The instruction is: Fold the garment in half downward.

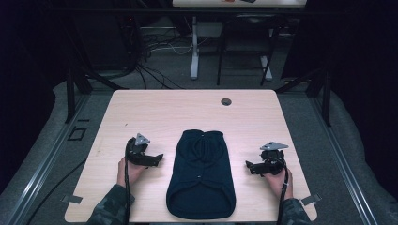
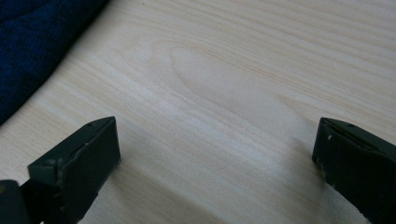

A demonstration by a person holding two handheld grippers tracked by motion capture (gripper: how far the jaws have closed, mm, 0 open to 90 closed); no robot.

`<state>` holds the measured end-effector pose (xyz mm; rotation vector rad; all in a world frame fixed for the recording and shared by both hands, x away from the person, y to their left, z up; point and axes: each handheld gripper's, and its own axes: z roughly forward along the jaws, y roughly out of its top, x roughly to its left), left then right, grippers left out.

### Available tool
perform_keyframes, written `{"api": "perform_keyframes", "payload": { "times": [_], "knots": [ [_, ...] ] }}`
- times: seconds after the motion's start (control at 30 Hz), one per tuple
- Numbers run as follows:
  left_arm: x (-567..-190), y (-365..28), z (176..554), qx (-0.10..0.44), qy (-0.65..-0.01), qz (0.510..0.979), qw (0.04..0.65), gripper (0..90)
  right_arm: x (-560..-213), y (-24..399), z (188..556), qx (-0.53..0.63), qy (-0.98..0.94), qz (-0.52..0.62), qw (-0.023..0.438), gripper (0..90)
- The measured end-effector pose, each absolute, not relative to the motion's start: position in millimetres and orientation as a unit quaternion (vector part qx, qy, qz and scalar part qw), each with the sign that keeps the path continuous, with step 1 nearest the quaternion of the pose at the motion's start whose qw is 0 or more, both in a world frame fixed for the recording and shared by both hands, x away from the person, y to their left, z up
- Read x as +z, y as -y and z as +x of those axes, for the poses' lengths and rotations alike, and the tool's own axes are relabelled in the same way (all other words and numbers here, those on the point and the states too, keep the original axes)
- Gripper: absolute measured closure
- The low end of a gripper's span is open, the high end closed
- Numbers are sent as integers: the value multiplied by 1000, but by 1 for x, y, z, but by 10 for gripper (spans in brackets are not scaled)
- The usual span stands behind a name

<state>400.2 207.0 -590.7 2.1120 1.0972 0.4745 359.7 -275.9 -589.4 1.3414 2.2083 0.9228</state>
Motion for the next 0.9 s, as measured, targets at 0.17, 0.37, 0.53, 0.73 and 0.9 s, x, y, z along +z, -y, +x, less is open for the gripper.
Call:
{"api": "perform_keyframes", "payload": {
  "times": [0.17, 0.37, 0.53, 0.73, 0.9],
  "knots": [
    [-591, -207, 400, 183, -424, 815, 350, 69, -589, 276, 360, 331, -789, 478, 196, 11],
    [-591, -207, 401, 181, -424, 817, 348, 46, -587, 279, 360, 345, -775, 494, 193, 88],
    [-590, -206, 407, 154, -425, 812, 368, 2, -584, 279, 365, 361, -768, 504, 161, 70],
    [-577, -199, 421, 123, -422, 811, 387, 1, -572, 265, 378, 355, -781, 493, 142, 70],
    [-568, -190, 436, 119, -421, 811, 388, 0, -565, 255, 387, 359, -784, 488, 137, 79]
  ]
}}
